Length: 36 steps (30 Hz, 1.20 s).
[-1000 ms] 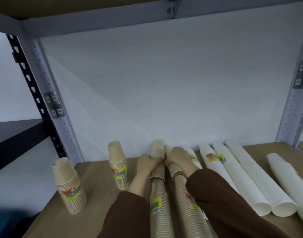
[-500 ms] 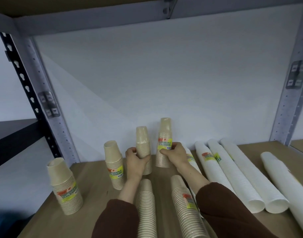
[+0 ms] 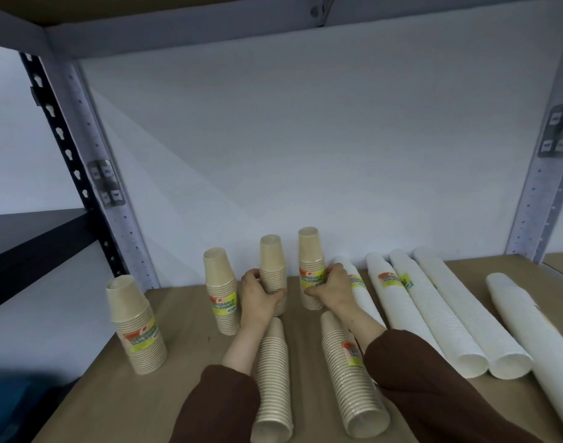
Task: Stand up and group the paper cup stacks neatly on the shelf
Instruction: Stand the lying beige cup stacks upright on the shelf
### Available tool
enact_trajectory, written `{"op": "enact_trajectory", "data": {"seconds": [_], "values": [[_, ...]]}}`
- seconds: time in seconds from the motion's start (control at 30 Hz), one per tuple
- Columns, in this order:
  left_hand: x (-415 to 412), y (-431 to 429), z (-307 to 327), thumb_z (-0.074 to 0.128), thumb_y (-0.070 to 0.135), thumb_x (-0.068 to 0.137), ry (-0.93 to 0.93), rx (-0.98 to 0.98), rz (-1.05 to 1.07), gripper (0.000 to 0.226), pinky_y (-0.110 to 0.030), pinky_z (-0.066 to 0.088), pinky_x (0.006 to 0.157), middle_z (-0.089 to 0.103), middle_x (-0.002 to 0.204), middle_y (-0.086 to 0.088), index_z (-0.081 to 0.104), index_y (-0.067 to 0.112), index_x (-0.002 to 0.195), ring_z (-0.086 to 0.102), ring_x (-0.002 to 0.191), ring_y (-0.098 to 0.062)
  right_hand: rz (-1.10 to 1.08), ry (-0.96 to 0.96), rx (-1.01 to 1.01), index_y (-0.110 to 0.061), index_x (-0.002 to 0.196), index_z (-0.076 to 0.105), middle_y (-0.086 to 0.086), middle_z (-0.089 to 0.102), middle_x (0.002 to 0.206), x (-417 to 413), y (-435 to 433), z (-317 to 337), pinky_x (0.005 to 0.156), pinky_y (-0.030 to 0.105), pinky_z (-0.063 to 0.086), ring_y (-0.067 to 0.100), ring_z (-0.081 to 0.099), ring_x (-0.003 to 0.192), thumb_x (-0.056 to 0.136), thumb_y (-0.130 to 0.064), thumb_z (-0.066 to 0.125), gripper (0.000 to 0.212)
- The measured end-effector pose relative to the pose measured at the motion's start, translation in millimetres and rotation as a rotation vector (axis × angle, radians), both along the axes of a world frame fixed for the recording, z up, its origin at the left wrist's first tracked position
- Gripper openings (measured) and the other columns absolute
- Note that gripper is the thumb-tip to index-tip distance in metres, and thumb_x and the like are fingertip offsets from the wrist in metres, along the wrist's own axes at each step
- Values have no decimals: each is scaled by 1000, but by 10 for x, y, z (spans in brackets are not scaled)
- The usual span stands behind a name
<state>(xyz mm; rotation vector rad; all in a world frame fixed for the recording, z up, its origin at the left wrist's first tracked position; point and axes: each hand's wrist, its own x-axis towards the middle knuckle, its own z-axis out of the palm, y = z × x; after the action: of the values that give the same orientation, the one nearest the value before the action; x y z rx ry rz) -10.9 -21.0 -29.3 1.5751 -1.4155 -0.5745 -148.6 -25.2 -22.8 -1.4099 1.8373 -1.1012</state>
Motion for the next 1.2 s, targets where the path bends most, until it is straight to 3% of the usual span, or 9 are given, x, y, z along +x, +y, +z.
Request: {"op": "enact_trajectory", "data": {"seconds": [0.1,0.17,0.23,0.47,0.6,0.77,0.9,1.07,1.2], "values": [[44,103,42,78,9,68,-84,60,-28,72,-42,38,106,48,128,-22,40,-3,128,44,123,-35,34,90,68,1,101,55,16,62,104,-38,134,96,77,32,45,29,57,103,67,-16,79,45],[65,188,84,74,9,72,-118,103,-43,72,-36,33,106,44,133,-22,35,-3,132,40,126,-33,58,148,89,-11,66,51,3,54,70,-76,241,145,51,20,35,19,55,72,72,-13,72,23],[79,258,114,71,9,76,-149,130,-54,68,-33,34,103,42,135,-22,35,-4,132,40,127,-32,77,210,88,-17,51,33,-4,37,55,-121,325,171,43,17,23,10,40,53,74,-10,67,43],[97,504,219,68,14,78,-191,195,-76,53,-35,40,98,50,129,-22,46,-6,122,49,120,-34,97,245,84,-7,86,50,5,54,87,-222,670,287,48,18,32,16,51,80,72,-12,72,27],[106,676,257,63,20,84,-267,264,-103,48,-32,43,93,54,129,-20,48,-5,122,53,119,-31,137,362,171,-12,60,43,1,51,71,-229,895,356,47,18,30,16,51,70,75,-20,71,32],[141,918,329,57,43,85,-421,420,-142,57,-30,46,92,58,128,-15,53,1,124,57,116,-28,161,532,221,-12,87,48,3,48,93,-164,1199,425,82,30,46,21,58,105,78,-31,68,29],[115,1097,425,60,48,81,-585,590,-151,67,-30,51,91,59,128,-12,46,3,128,62,112,-25,180,678,269,-6,122,50,8,58,112,-18,1238,349,94,30,46,24,55,119,77,-40,69,60],[133,1212,412,65,38,79,-575,637,-135,64,-24,48,51,64,121,-13,44,2,127,68,75,-21,112,803,357,-8,129,45,7,55,130,156,1201,181,92,32,48,24,52,122,72,-33,75,69],[209,1219,314,65,38,79,-438,661,-145,62,-23,46,50,66,108,-14,48,-1,124,68,92,-26,28,721,358,-5,133,43,15,49,135,197,1195,117,94,37,49,29,47,126,87,-12,56,49]]}}
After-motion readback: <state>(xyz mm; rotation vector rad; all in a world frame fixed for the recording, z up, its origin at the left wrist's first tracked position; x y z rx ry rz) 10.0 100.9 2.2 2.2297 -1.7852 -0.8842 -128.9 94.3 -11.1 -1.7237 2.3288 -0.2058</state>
